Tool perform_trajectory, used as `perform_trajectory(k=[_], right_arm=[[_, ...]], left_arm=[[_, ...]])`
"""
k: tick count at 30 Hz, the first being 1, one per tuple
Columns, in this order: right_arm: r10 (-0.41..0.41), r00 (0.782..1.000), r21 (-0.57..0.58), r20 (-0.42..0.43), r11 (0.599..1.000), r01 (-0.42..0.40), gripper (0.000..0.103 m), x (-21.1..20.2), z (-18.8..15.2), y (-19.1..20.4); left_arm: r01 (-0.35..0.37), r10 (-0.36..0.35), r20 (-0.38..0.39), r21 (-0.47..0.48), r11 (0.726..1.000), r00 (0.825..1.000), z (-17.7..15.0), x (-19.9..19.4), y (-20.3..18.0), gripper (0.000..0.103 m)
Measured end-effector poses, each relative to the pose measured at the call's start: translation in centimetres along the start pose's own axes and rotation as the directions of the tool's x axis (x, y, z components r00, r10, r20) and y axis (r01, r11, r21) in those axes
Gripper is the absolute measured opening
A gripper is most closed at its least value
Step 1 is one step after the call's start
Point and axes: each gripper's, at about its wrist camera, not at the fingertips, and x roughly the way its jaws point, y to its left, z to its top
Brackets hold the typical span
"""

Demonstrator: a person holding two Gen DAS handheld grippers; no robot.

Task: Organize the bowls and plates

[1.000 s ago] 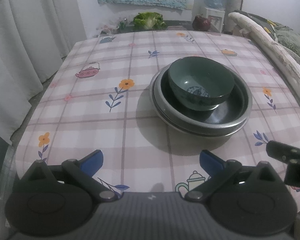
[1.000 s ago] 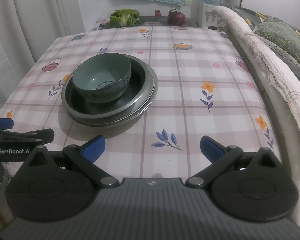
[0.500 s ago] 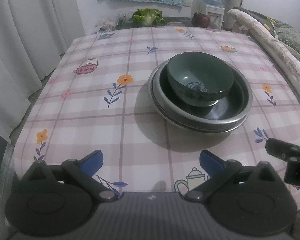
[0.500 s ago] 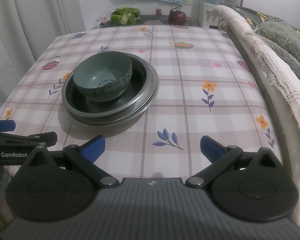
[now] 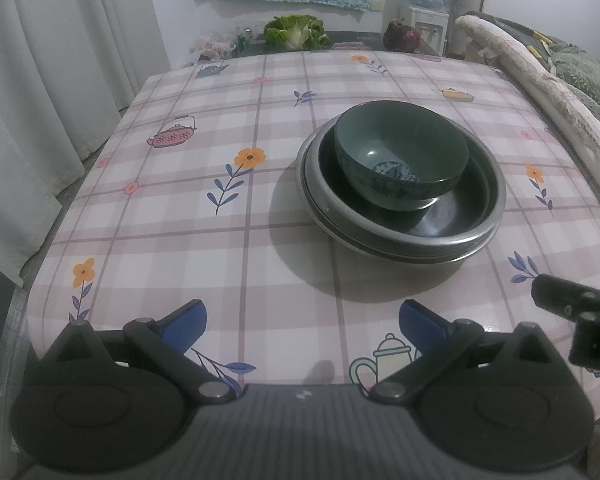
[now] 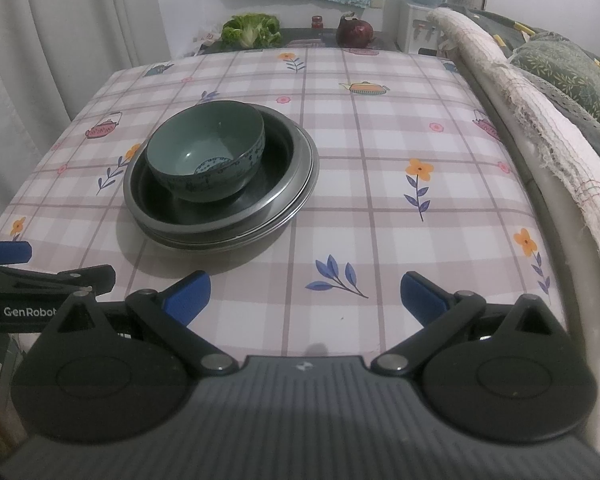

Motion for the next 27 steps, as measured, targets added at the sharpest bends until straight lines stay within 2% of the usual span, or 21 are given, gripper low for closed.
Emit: perform_trajectory(k=[27], right_arm=[[0.009,1.0,-0.009,-0.006,1.0,-0.009,0.102,0.24,0.19,0.14]], left_arm=[[-0.002,0.002,0.0,0.0,1.0,1.0,0.17,0.03,0.17,0.103]])
